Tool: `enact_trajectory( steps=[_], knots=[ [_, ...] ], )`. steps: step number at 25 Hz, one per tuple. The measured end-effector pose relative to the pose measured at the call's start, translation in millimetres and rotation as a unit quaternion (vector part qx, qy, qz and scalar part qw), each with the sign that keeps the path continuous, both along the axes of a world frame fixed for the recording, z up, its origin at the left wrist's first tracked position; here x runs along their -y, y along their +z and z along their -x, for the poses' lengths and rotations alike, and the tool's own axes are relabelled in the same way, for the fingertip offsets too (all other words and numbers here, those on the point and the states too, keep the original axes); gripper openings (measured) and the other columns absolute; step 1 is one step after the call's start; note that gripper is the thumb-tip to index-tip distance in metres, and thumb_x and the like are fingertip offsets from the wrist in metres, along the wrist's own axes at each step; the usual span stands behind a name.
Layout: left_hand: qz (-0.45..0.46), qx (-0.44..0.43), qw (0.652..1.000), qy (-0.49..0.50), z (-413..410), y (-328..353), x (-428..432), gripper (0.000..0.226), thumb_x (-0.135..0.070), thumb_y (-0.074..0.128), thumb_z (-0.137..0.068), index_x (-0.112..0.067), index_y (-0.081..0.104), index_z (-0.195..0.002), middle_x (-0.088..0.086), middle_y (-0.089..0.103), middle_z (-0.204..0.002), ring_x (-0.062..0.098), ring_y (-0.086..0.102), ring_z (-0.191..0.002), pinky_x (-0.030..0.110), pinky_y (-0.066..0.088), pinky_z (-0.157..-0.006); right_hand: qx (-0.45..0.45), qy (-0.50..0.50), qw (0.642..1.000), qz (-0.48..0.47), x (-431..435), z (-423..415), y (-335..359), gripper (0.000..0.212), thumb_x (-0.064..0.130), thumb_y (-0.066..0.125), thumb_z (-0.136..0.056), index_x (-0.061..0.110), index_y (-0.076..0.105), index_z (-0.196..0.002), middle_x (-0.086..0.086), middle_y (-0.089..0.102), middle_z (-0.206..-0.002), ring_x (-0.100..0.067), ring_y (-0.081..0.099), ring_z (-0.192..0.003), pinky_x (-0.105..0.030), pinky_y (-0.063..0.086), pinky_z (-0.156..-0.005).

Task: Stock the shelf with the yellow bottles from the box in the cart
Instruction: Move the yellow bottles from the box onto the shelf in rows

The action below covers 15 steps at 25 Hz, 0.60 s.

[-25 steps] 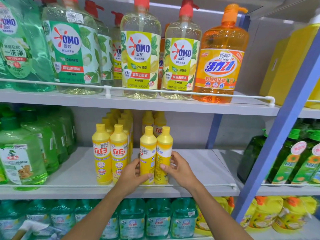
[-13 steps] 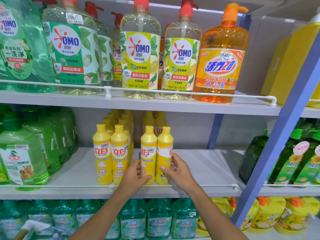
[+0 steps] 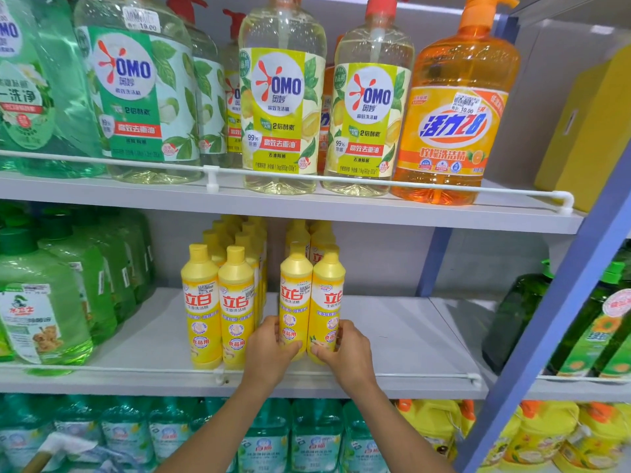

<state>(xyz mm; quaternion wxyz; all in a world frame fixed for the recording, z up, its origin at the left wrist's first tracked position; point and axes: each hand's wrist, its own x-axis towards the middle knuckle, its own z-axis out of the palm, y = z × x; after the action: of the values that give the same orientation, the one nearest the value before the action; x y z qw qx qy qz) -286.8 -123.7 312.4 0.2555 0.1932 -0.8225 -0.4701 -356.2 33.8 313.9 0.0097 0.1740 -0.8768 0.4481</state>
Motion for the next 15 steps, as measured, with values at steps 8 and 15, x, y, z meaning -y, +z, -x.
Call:
enact_trajectory(
  steps=[8,15],
  knots=[
    [0.004,0.022,0.999,0.049,39,7,-3,0.052,-0.035,0.091,-0.065,-0.016,0.056,-0.097,0.004,0.066,-0.094,0.024,0.066,-0.086,0.043,0.058,-0.074,0.003,-0.034,0.999,-0.005,23,35,14,0.056,0.043,0.088,-0.074,0.015,0.059,-0.113,-0.003,0.068,-0.110,-0.020,0.066,-0.097,-0.027,0.049,-0.076],
    [-0.002,0.014,0.998,0.057,61,-4,8,0.037,-0.027,0.089,-0.072,-0.022,0.059,-0.094,-0.001,0.069,-0.092,0.015,0.067,-0.083,0.039,0.060,-0.077,0.011,-0.005,0.999,0.045,22,61,7,0.036,0.037,0.089,-0.075,0.033,0.060,-0.096,0.002,0.072,-0.103,-0.011,0.068,-0.088,-0.021,0.054,-0.075]
  ],
)
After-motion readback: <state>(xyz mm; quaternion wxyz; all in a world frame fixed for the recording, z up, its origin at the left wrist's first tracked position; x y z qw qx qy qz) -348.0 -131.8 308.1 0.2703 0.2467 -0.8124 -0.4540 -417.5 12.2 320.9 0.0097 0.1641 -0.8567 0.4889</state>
